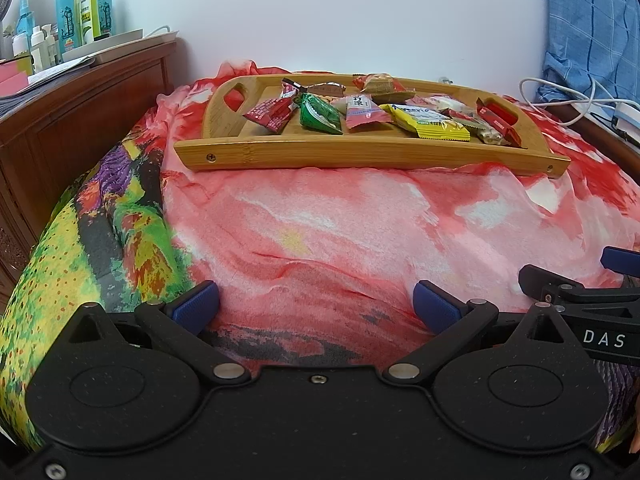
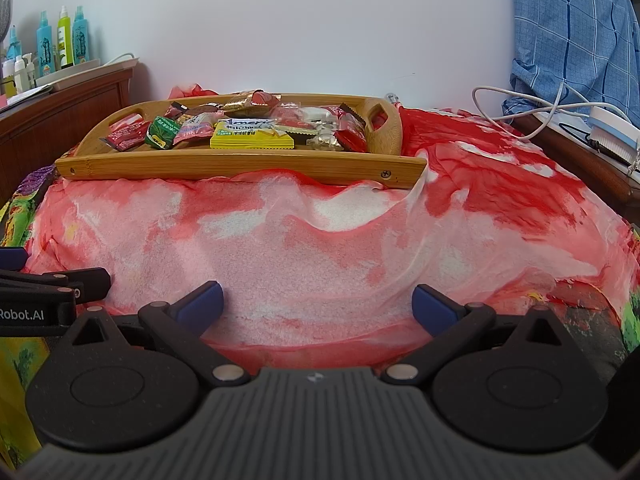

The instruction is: Organize snacks

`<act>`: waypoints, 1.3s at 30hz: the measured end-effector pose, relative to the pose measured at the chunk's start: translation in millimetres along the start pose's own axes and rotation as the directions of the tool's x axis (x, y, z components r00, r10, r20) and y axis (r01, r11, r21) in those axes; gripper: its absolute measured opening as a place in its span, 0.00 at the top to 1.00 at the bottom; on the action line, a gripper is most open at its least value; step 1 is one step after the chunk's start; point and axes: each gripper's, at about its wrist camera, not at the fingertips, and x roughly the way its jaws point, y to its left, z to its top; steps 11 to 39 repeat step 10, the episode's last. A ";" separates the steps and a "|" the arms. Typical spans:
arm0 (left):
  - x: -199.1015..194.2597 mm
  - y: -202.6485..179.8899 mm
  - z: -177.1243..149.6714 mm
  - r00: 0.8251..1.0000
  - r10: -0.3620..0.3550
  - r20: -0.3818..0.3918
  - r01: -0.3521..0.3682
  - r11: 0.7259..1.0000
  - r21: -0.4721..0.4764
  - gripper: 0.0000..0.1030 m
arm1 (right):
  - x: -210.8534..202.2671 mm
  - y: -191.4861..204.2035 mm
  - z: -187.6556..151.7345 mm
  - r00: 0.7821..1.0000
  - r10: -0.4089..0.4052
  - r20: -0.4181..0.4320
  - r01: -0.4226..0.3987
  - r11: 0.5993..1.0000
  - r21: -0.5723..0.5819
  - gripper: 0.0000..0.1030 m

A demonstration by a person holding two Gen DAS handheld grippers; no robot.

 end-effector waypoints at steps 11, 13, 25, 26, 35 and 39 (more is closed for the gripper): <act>-0.1 -0.6 -0.6 1.000 0.001 0.002 -0.001 1.000 0.002 0.00 | 0.0 0.0 0.0 1.000 0.000 0.000 0.000 1.000 0.000 0.00; -0.1 -0.6 -0.6 1.000 0.001 0.002 -0.001 1.000 0.002 0.00 | 0.0 0.0 0.0 1.000 0.000 0.000 0.000 1.000 0.000 0.00; -0.1 -0.6 -0.6 1.000 0.001 0.002 -0.001 1.000 0.002 0.00 | 0.0 0.0 0.0 1.000 0.000 0.000 0.000 1.000 0.000 0.00; -0.1 -0.6 -0.6 1.000 0.001 0.002 -0.001 1.000 0.002 0.00 | 0.0 0.0 0.0 1.000 0.000 0.000 0.000 1.000 0.000 0.00; -0.1 -0.6 -0.6 1.000 0.001 0.002 -0.001 1.000 0.002 0.00 | 0.0 0.0 0.0 1.000 0.000 0.000 0.000 1.000 0.000 0.00; -0.1 -0.6 -0.6 1.000 0.001 0.002 -0.001 1.000 0.002 0.00 | 0.0 0.0 0.0 1.000 0.000 0.000 0.000 1.000 0.000 0.00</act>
